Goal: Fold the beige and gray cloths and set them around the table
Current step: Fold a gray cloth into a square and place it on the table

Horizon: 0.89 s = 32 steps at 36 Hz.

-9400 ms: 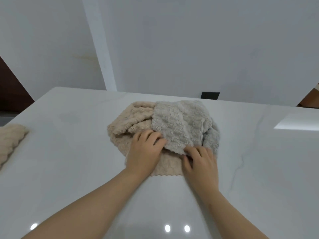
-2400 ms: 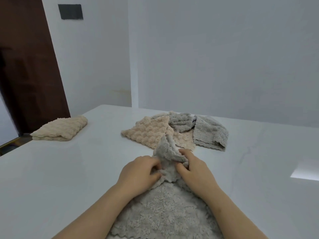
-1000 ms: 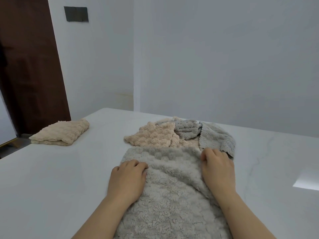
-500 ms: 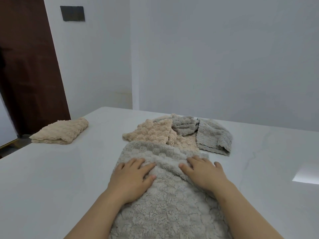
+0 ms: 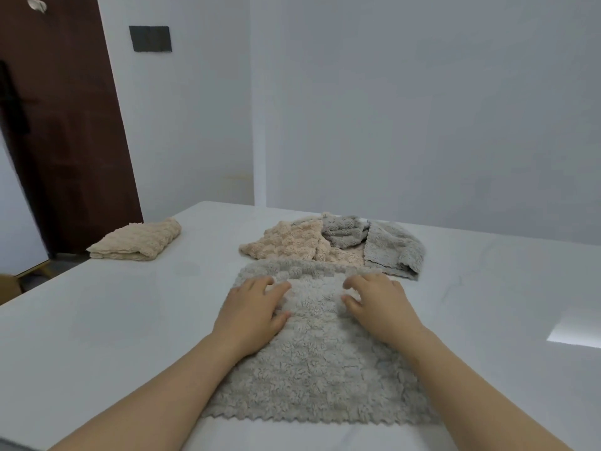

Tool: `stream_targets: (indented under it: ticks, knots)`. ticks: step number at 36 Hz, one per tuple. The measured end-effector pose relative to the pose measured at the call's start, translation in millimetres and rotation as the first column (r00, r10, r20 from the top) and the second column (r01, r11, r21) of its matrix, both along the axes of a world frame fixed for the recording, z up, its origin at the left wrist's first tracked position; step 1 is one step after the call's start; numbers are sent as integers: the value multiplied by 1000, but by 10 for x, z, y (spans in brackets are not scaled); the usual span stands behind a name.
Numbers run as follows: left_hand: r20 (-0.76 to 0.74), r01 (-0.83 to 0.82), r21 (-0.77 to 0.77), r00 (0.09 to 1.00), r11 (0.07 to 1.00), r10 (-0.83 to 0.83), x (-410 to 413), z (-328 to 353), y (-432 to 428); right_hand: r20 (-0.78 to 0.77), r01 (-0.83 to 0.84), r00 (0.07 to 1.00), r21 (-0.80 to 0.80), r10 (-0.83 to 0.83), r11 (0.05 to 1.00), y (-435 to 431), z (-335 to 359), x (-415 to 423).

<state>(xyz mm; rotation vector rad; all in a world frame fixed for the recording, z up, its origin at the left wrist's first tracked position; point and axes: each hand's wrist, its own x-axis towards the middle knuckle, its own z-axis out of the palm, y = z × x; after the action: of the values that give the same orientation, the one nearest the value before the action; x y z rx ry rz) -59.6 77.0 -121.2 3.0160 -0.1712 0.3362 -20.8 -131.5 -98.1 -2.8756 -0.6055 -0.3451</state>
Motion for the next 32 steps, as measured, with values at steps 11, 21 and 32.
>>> stream_targets:
  ticks: [11, 21, 32]
  knots:
    - [-7, 387, -208, 918, 898, -397, -659, -18, 6, -21, -344, 934, 214, 356, 914, -285, -291, -745]
    - [162, 456, 19, 877, 890, -452, -788, -150, 133, -34, -387, 921, 7, 387, 922, -316, -272, -822]
    - [217, 268, 36, 938, 963, -269, -765, 34, 293, 220, -198, 957, 12, 191, 980, -451, -262, -795]
